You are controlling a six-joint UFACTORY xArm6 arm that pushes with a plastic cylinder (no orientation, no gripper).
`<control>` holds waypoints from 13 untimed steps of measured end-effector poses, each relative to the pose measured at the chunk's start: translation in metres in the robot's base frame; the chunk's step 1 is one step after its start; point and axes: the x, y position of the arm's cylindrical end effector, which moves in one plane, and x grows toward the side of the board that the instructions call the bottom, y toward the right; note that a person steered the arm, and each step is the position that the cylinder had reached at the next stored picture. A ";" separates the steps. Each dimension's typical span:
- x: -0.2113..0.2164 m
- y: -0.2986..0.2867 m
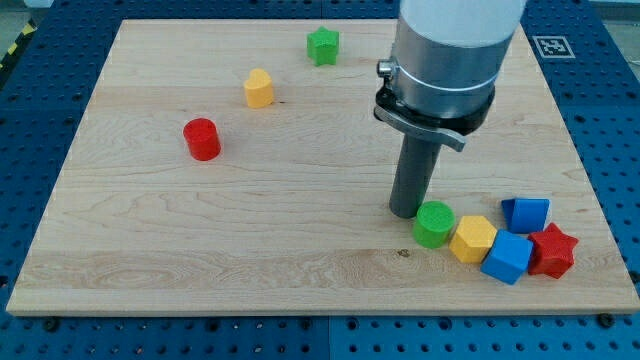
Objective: Push the red circle closer to yellow hexagon
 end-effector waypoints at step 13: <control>-0.115 -0.049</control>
